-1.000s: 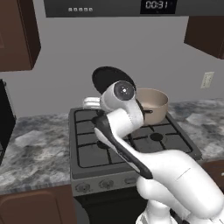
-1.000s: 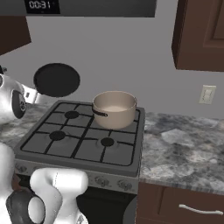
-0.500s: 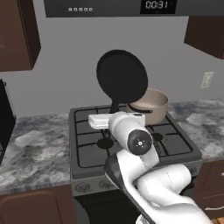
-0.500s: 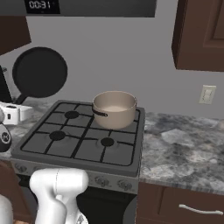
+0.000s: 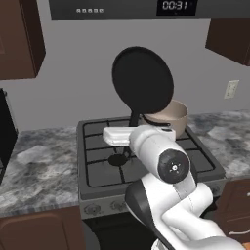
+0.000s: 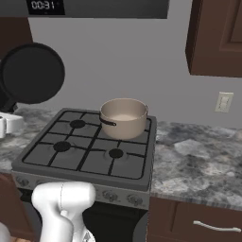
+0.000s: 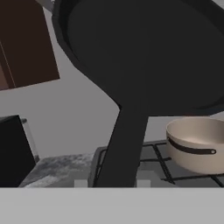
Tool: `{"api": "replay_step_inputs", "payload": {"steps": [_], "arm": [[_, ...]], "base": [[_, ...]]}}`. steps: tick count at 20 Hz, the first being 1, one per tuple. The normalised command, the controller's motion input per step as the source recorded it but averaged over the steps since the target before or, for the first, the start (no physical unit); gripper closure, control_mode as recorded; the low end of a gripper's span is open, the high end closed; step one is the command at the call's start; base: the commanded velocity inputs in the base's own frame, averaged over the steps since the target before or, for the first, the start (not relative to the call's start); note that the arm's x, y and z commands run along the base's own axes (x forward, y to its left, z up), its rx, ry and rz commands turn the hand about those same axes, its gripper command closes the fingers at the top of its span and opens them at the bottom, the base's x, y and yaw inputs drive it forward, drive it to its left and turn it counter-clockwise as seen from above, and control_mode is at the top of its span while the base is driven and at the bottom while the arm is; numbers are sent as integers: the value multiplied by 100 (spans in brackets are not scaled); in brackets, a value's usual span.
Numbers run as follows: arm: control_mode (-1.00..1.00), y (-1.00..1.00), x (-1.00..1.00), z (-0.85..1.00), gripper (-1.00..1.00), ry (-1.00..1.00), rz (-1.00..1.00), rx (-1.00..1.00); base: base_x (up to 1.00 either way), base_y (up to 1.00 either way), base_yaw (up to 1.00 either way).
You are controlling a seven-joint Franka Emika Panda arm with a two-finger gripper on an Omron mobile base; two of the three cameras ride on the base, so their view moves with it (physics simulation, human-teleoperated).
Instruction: Move the pot and pan from the stove into the sink.
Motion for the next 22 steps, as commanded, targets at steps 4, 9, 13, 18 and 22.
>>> {"api": "replay_step_inputs", "payload": {"steps": [4,9,13,18,22], "arm": [[-100,0,0,0,100,0,0,0],[100,0,-6,-1,100,0,0,0],[100,0,0,0,100,0,0,0],[100,0,0,0,100,0,0,0],[100,0,0,0,100,0,0,0]], "base": [[0,0,0],[-39,-1,0],[-80,-1,0],[-60,0,0],[-1,0,3]]}}
